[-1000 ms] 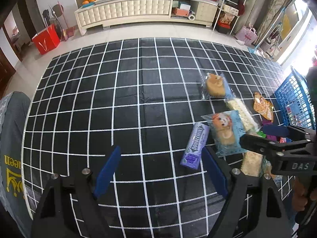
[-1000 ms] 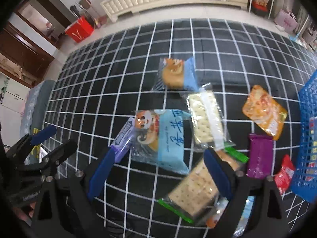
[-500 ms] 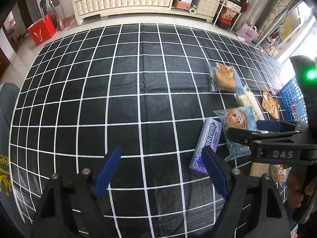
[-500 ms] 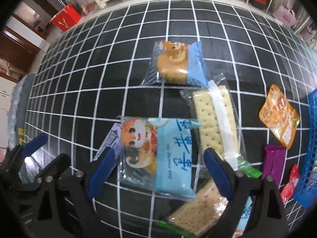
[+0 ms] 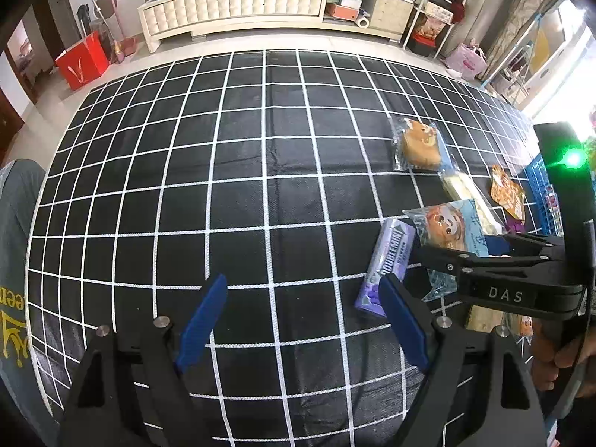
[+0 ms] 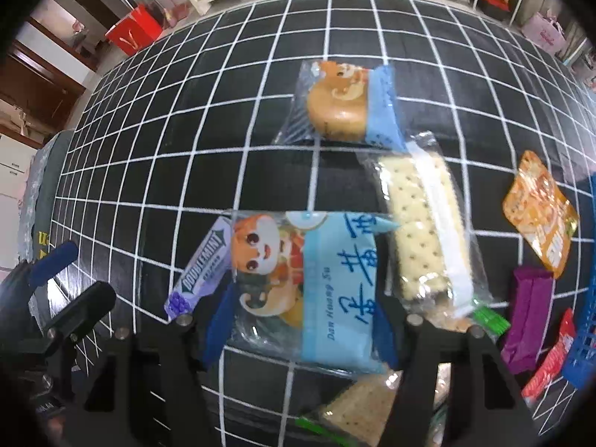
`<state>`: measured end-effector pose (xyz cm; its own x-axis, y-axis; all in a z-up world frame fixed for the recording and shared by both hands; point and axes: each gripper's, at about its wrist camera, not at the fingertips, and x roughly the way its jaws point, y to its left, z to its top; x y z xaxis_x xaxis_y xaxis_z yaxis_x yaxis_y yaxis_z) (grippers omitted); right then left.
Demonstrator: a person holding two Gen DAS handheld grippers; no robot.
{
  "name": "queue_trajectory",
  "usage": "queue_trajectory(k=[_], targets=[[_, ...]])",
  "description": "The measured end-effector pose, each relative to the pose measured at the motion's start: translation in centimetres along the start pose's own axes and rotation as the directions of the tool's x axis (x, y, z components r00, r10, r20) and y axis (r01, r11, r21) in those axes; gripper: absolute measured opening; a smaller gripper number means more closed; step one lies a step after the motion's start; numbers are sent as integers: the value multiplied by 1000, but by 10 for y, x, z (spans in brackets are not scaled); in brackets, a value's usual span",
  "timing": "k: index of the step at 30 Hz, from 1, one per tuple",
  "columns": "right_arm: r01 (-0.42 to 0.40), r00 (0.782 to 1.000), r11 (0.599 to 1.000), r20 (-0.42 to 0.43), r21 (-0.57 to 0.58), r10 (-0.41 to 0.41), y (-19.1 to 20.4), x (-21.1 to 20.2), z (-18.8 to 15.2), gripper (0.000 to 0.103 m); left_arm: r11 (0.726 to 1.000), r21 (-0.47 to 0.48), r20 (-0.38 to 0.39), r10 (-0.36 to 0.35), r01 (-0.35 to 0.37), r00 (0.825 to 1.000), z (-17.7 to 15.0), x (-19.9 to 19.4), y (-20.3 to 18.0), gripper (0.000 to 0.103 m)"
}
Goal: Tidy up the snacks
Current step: 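Grasp the blue-and-white bread pack with the right gripper while the left gripper grasps the round bun pack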
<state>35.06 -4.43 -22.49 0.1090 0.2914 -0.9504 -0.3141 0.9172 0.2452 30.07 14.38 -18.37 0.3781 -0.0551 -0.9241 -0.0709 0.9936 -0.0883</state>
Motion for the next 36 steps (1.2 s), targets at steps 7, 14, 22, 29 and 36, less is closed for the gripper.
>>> queue_trajectory(k=[7, 14, 22, 29, 36], targets=[[-38, 996, 999, 85, -18, 39, -10, -55, -16, 68, 999, 36, 21, 1, -2, 1000, 14, -14, -25, 82], [-62, 982, 998, 177, -20, 65, -32, -117, -8, 68, 996, 93, 61, -23, 18, 998, 37, -36, -60, 82], [-32, 970, 999, 243, 31, 23, -61, -133, 9, 68, 987, 163, 67, -19, 8, 998, 69, -37, -101, 82], [-51, 965, 993, 260, 110, 21, -94, -132, 7, 68, 984, 171, 26, -47, 42, 999, 83, -9, -131, 82], [-36, 976, 987, 219, 155, 2, -102, -112, 23, 68, 979, 202, -29, -27, 32, 999, 105, 36, -147, 82]])
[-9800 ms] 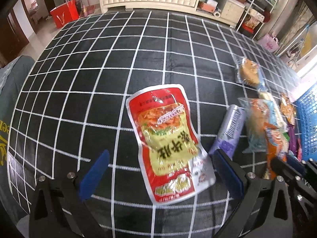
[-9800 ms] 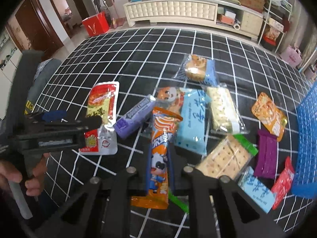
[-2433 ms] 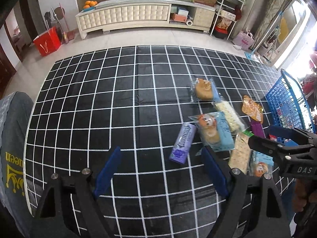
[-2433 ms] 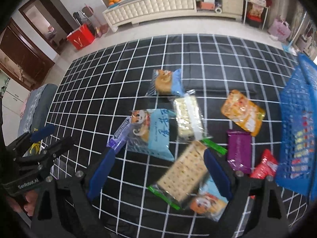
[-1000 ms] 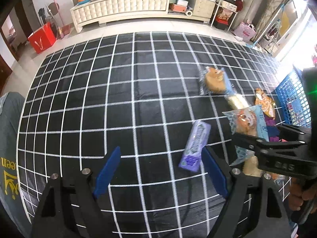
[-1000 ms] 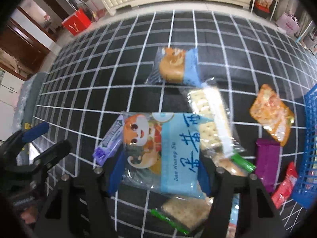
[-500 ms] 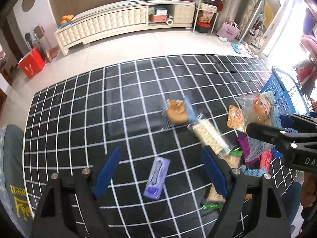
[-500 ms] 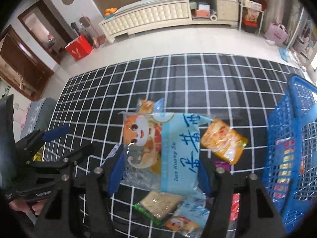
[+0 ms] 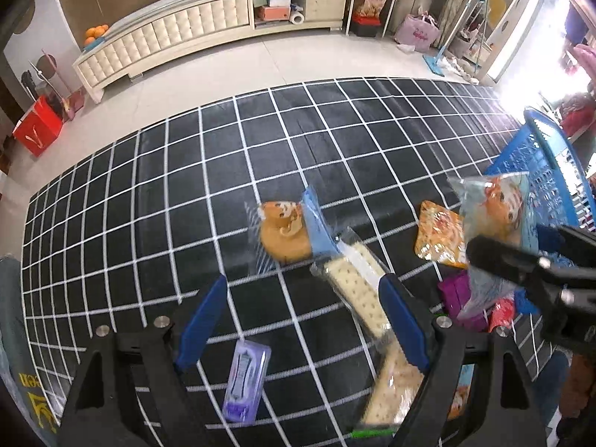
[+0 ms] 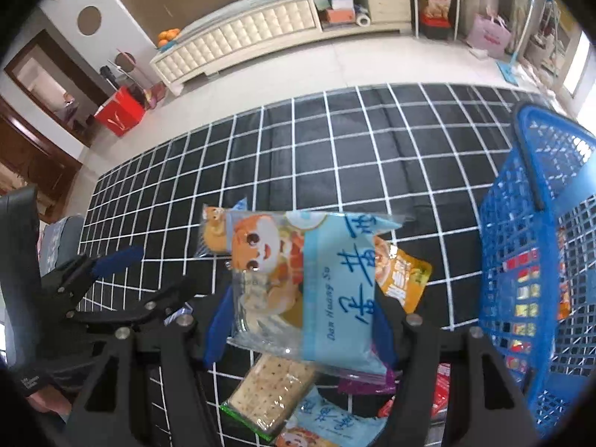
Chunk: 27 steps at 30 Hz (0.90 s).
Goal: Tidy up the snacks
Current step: 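Grasp the blue-and-white bread pack with the right gripper while the left gripper grasps the round bun pack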
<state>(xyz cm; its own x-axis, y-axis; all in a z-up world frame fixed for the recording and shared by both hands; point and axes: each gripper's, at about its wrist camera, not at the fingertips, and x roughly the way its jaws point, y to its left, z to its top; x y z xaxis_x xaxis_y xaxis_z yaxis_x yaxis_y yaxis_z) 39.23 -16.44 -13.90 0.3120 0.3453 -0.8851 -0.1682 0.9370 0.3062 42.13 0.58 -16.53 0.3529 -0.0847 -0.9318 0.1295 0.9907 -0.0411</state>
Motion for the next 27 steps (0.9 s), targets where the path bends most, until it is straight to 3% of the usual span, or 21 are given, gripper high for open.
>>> queue_trajectory(k=[12, 15, 22, 27], targets=[[71, 997, 997, -28, -29, -72, 9, 41, 28, 68, 999, -49, -70, 1, -4, 998, 36, 66, 22, 82], [71, 997, 997, -40, -29, -72, 8, 48, 30, 68, 996, -86, -101, -33, 24, 994, 41, 82, 27, 82], [68, 997, 997, -41, -40, -69, 8, 49, 27, 68, 995, -92, -109, -45, 35, 993, 39, 92, 25, 82], [56, 998, 998, -39, -35, -57, 5, 45, 25, 68, 997, -79, -100, -29, 21, 995, 35, 87, 19, 54]])
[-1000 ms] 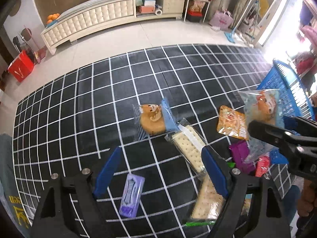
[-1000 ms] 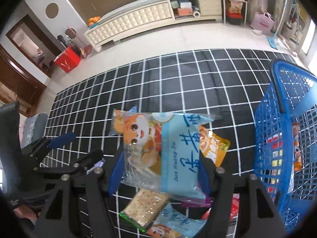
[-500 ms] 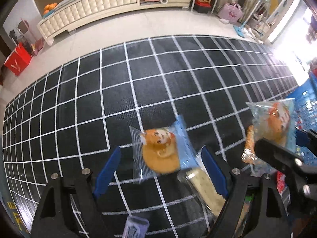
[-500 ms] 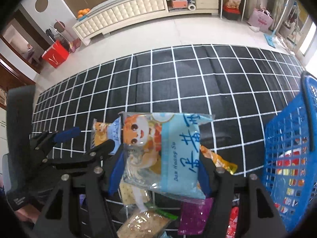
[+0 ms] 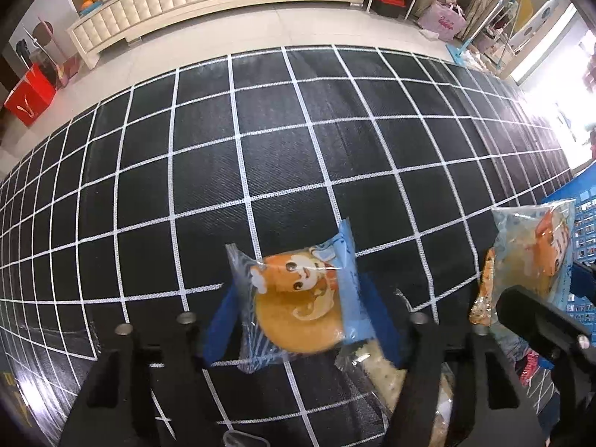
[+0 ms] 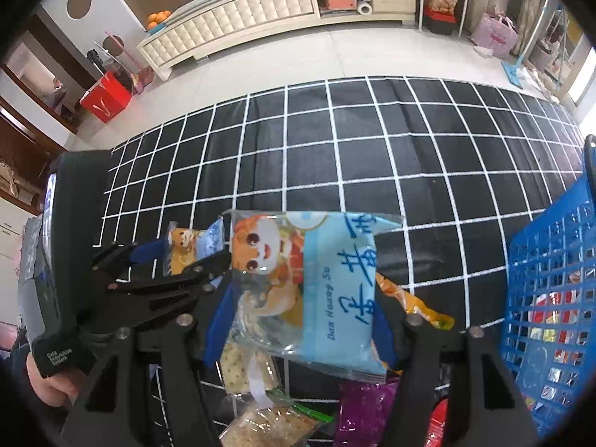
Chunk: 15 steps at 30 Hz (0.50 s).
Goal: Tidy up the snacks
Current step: 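Grasp the blue-and-white bread pack with the right gripper while the left gripper grasps the round bun pack, then carry the bread pack and bun pack over the blue basket with both grippers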
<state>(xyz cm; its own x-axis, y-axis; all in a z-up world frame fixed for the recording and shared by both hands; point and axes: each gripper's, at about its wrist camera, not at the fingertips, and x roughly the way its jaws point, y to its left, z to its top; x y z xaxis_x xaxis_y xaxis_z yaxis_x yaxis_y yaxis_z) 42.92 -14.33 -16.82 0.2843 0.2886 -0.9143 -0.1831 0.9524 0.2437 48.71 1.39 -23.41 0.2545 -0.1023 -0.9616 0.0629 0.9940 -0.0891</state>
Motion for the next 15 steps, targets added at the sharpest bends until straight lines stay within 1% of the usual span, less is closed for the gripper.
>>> queue_trajectory(k=[3, 7, 15], targets=[[-10, 1000, 1000, 0, 9, 10, -1, -3, -1, 68, 1000, 19, -5, 17, -17, 1000, -4, -6, -6, 53], [-17, 1000, 1000, 14, 3, 17, 0, -16, -5, 68, 1000, 25, 30, 1, -2, 1000, -13, -28, -14, 53], [-29, 996, 999, 89, 17, 27, -12, -68, -18, 68, 997, 75, 143, -16, 5, 990, -36, -107, -45, 53]])
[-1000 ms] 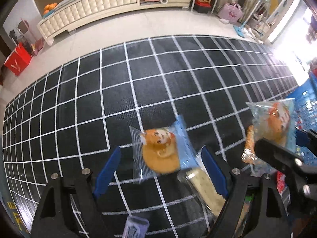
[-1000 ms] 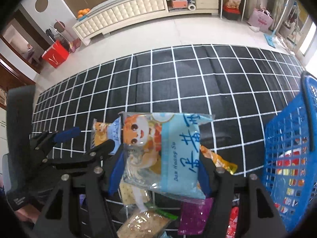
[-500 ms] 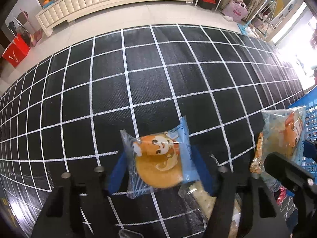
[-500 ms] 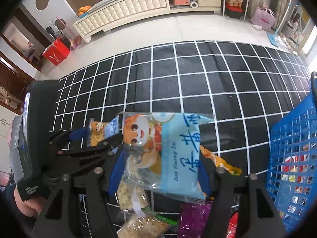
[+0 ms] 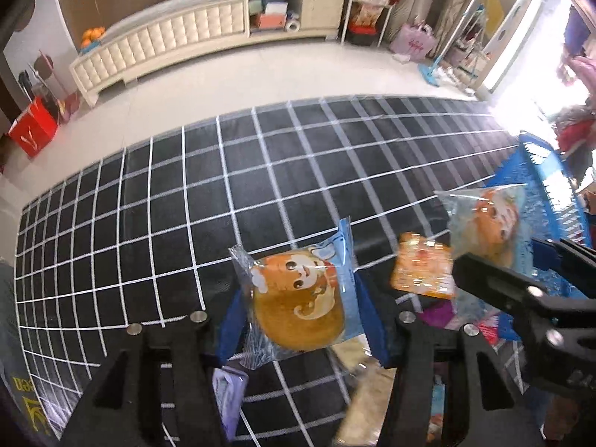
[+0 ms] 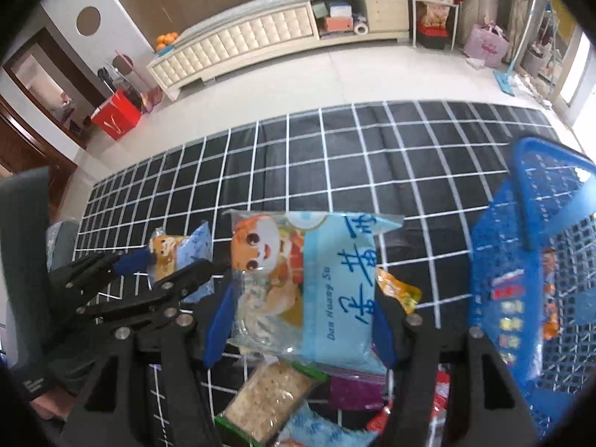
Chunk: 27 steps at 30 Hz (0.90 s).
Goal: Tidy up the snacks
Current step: 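Carry the bread pack and bun pack over the blue basket with both grippers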
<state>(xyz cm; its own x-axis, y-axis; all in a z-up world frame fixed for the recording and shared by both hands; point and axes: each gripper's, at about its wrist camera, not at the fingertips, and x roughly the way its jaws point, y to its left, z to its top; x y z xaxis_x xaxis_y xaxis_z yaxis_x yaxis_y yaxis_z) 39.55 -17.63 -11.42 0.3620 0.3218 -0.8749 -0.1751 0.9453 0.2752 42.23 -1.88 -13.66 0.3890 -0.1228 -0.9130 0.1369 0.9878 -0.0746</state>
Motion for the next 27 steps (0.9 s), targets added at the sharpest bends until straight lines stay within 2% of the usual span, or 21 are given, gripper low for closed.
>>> queue_trajectory(k=[8, 12, 22, 27], targets=[[-6, 995, 1000, 102, 13, 4, -25, -69, -11, 68, 998, 55, 82, -23, 18, 996, -10, -67, -47, 53], [-5, 990, 1000, 141, 19, 2, -43, -98, -18, 68, 995, 91, 113, -41, 31, 993, -9, -85, -83, 53], [23, 978, 998, 204, 65, -36, -111, -143, -32, 68, 984, 173, 144, -75, 50, 987, -7, -99, -160, 53], [44, 976, 992, 205, 114, -67, -151, -151, -34, 68, 974, 211, 119, -115, 89, 986, -2, -96, -197, 53]])
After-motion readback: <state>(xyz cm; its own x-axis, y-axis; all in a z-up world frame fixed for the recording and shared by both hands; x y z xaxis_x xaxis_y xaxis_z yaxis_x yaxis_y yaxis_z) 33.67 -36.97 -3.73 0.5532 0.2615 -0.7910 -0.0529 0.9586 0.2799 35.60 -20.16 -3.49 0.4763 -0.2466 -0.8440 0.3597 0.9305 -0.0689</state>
